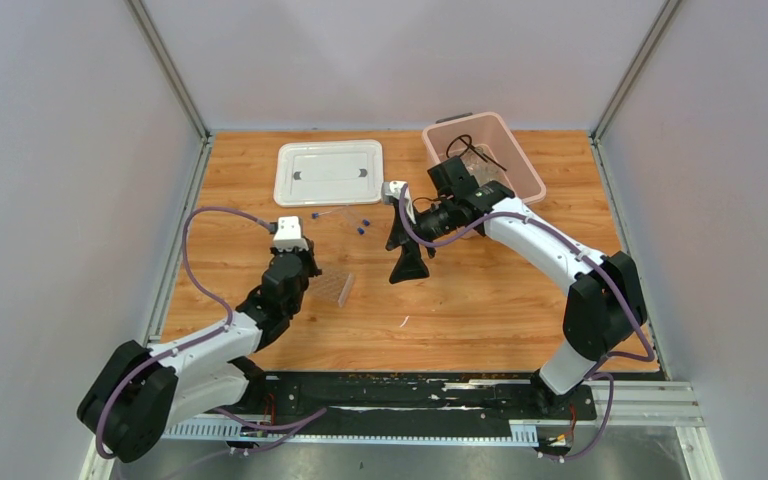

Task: Organize the chemistry lab equipment
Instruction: Insert the test tube into the slot of the test tube rack, then pick up the test tube at the center of the board.

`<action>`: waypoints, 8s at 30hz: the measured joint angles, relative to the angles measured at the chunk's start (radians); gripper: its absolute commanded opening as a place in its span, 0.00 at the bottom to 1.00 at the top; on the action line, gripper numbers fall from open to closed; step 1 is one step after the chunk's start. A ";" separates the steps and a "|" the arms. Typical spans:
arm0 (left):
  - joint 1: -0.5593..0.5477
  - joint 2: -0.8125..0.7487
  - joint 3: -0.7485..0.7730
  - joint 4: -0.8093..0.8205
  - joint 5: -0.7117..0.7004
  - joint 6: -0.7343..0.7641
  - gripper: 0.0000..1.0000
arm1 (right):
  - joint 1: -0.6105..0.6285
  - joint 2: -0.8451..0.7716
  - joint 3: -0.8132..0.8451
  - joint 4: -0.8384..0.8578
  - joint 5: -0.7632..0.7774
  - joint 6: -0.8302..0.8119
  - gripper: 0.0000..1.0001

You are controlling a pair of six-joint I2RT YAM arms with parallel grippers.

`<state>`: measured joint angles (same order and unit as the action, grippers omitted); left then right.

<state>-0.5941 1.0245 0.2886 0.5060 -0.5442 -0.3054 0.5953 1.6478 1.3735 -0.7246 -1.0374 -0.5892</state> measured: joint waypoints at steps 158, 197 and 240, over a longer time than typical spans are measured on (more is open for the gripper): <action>0.000 -0.520 0.121 -0.612 0.394 -0.068 1.00 | 0.008 0.539 0.362 0.008 0.841 0.248 0.00; -0.013 0.133 -0.069 0.765 0.645 -0.729 0.63 | -0.115 -0.033 -0.168 0.643 -0.189 0.925 0.00; -0.054 0.282 0.020 0.851 0.782 -0.734 0.00 | -0.090 -0.003 -0.129 0.479 -0.224 0.744 0.63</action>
<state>-0.6479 1.3064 0.3084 1.3571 0.2375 -1.0389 0.5056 1.6451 1.2449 -0.2459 -1.2617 0.1551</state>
